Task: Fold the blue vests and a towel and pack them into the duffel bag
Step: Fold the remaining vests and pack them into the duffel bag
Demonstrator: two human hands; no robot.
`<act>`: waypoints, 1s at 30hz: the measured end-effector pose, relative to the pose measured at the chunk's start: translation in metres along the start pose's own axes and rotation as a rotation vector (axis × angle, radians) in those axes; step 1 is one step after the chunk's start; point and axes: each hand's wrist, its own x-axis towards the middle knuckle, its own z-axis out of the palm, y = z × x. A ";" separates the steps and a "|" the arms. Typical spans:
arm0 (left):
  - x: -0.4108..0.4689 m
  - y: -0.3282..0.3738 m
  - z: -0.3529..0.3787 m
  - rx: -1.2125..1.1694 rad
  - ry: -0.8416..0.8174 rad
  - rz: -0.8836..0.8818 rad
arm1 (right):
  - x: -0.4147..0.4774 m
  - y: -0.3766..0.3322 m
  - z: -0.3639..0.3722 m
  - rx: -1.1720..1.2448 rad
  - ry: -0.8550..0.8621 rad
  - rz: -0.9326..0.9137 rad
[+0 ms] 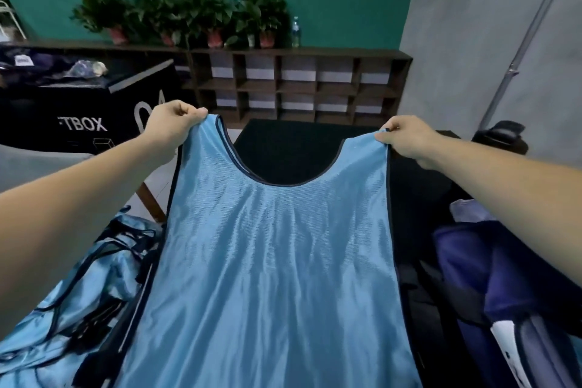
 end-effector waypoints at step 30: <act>-0.210 0.060 -0.113 0.030 -0.439 0.039 | -0.237 -0.036 -0.057 0.150 -0.433 -0.224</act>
